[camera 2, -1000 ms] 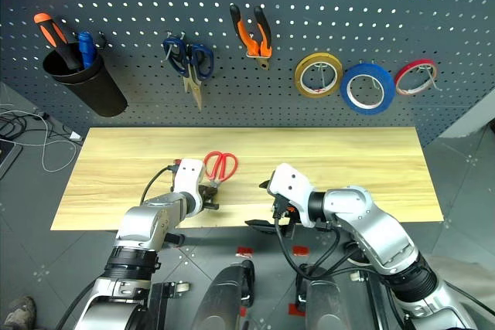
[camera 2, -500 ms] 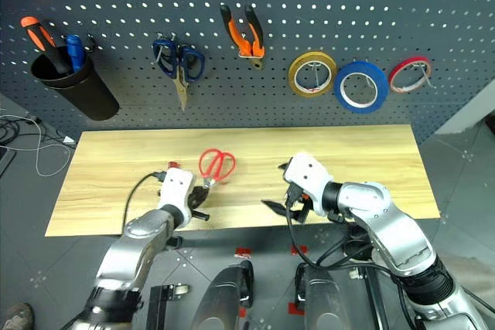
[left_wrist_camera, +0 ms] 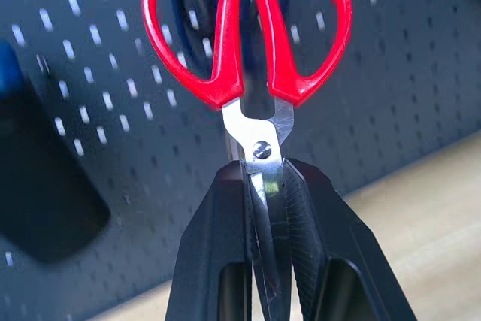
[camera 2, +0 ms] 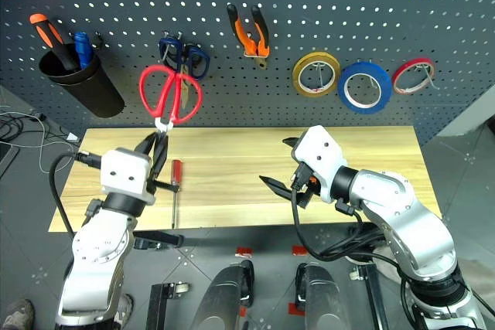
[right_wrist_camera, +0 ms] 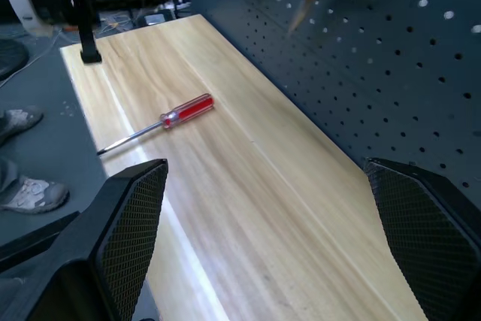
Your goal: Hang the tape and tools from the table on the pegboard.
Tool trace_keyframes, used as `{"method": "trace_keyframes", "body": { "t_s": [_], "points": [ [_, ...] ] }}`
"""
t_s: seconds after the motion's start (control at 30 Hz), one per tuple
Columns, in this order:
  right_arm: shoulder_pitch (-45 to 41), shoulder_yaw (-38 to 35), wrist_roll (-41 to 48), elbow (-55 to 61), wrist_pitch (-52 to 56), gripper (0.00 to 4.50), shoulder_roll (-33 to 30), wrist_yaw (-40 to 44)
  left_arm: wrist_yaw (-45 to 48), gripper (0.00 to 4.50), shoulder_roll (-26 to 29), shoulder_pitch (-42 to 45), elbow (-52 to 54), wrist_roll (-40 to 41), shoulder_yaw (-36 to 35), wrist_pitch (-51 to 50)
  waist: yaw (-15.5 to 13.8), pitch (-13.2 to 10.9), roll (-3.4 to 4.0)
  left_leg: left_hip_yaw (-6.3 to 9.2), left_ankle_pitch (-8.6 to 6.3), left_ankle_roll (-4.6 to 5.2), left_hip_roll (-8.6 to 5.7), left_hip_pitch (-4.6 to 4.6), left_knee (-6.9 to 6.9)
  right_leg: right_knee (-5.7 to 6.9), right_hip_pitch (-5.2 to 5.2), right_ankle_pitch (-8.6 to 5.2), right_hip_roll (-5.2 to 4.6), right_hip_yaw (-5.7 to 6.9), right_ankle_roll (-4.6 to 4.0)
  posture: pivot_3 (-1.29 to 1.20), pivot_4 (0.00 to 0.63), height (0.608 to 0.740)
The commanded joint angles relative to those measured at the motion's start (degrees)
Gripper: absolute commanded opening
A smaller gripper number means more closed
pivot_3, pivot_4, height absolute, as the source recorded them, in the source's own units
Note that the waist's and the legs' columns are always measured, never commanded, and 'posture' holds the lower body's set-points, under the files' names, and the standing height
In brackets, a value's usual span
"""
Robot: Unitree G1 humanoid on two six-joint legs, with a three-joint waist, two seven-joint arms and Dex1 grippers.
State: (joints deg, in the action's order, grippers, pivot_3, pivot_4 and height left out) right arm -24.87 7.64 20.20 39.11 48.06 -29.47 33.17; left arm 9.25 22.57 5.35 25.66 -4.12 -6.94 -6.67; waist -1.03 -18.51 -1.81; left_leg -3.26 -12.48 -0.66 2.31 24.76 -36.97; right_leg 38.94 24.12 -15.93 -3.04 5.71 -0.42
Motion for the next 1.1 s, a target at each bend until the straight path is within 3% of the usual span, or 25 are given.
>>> {"method": "trace_keyframes", "body": {
  "t_s": [0.03,0.23,0.6,1.0,1.1],
  "points": [
    [-1.4,-1.1,-0.5,-0.7,-1.9,4.5,0.2,-1.0,0.1,0.34,0.8,2.8,-1.1,-1.2,-0.3,2.6,0.0,0.0,-0.01,-0.01,0.0,0.0,0.0,0.0,0.0,0.0,0.0,0.02,0.0,-0.01,-0.03,-0.03,0.269,0.74],
    [-3.1,-0.4,-1.1,-2.7,-3.1,4.5,0.3,-1.2,0.8,0.34,1.1,8.4,-7.6,-2.0,0.7,3.7,0.3,0.0,-0.02,-0.02,0.01,-0.03,-0.01,0.01,0.03,-0.02,0.01,0.16,-0.01,0.05,-0.25,-0.04,0.273,0.74],
    [-5.4,1.1,-1.6,-4.4,-4.2,4.5,0.5,-0.7,0.5,0.34,-1.0,9.1,-12.4,-3.0,2.4,2.9,1.1,0.0,-0.02,-0.02,0.02,-0.03,-0.01,0.0,-0.02,0.02,-0.02,0.17,-0.02,0.03,-0.26,-0.05,0.28,0.74],
    [-5.4,5.5,-4.6,-7.2,-3.9,4.5,4.6,-3.9,1.5,4.04,-3.3,4.9,-14.5,-1.4,1.9,-7.5,1.2,0.0,-0.03,-0.03,0.11,-0.18,-0.01,-0.01,-0.03,0.04,-0.02,0.17,-0.02,0.02,-0.27,-0.05,0.283,0.74],
    [-4.7,8.3,-5.0,-6.2,-2.1,4.5,5.7,-4.5,2.6,4.42,-4.9,3.1,-15.4,3.3,-1.1,-16.2,1.3,0.0,-0.03,-0.02,0.11,-0.19,0.0,-0.01,-0.03,0.06,-0.01,0.17,-0.02,0.02,-0.27,-0.05,0.296,0.74]
  ]
}}
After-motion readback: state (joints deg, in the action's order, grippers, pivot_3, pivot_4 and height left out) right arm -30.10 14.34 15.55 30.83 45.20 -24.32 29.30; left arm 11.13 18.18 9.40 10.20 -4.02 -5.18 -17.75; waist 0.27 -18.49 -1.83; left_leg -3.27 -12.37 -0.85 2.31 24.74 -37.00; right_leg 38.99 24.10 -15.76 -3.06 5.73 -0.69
